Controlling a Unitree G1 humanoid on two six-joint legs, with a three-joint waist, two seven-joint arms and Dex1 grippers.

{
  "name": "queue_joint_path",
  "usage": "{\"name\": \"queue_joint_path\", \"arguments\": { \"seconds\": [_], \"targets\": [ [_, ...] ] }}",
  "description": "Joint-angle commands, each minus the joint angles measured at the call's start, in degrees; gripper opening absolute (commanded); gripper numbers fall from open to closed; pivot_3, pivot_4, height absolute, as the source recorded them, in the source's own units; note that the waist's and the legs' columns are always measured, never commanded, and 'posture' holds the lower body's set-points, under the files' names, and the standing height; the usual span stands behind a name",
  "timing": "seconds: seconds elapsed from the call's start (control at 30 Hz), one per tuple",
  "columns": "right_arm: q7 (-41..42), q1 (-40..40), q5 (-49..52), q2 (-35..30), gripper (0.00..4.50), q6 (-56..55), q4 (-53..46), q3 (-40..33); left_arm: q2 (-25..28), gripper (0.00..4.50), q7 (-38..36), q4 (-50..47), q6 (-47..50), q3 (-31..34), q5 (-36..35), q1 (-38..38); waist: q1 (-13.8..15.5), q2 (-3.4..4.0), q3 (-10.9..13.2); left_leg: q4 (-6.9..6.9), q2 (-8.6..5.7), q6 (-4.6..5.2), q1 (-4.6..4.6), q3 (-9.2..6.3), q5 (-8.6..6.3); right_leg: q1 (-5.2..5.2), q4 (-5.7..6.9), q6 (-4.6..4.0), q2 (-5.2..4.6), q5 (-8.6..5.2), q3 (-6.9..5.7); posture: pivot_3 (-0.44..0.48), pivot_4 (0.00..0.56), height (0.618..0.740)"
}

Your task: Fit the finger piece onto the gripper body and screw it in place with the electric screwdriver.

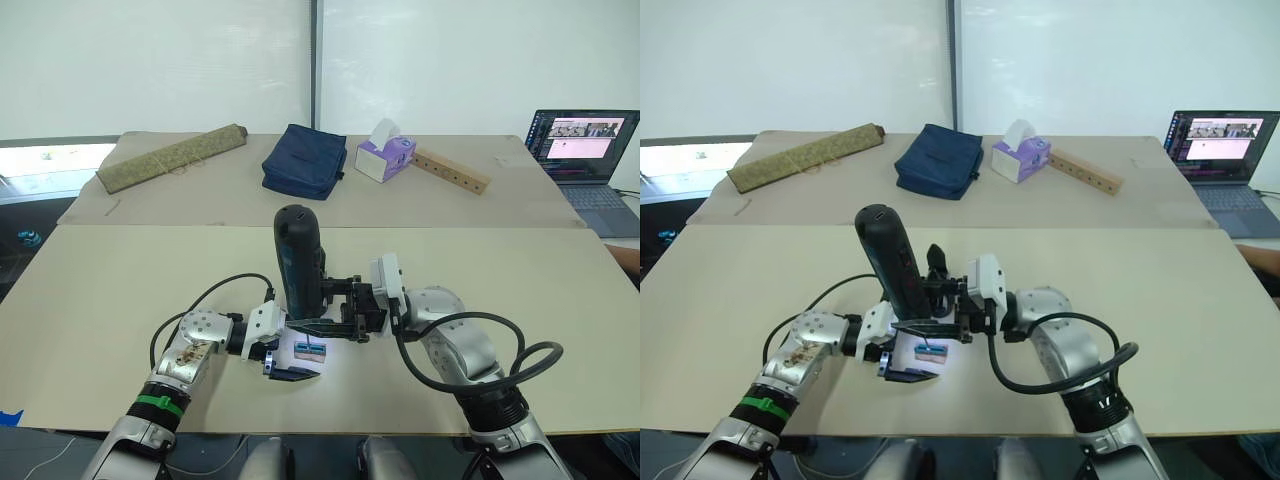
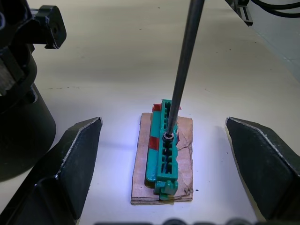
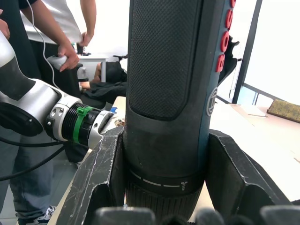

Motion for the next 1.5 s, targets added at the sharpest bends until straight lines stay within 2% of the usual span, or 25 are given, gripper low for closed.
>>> {"name": "queue_joint_path", "arguments": {
  "seconds": [0.03,1.03,1.5],
  "targets": [
    [-0.2,-1.2,1.3,0.6,1.95,-0.5,-1.2,-1.0,0.5,4.48,0.2,1.1,-0.2,-0.3,0.5,0.7,0.0,0.0,0.0,0.0,0.0,0.0,0.0,0.0,0.0,0.0,0.0,0.0,0.0,0.0,0.0,0.0,0.15,0.74],
    [1.0,-1.7,0.7,-1.9,1.95,0.8,-0.2,-0.6,0.7,4.48,0.4,2.6,-1.3,0.1,0.3,0.7,0.0,0.01,0.0,0.0,0.01,0.0,0.13,0.0,0.0,0.11,0.01,0.0,0.01,0.0,0.0,0.0,0.15,0.74],
    [-0.4,-2.8,-0.2,-1.7,1.95,6.6,-1.1,1.4,0.6,4.48,0.8,2.8,-1.5,0.2,0.4,0.7,0.0,0.02,-0.1,0.0,0.01,0.0,0.15,0.0,0.0,0.13,0.01,0.0,0.01,0.0,0.0,0.0,0.15,0.74]
  ]
}}
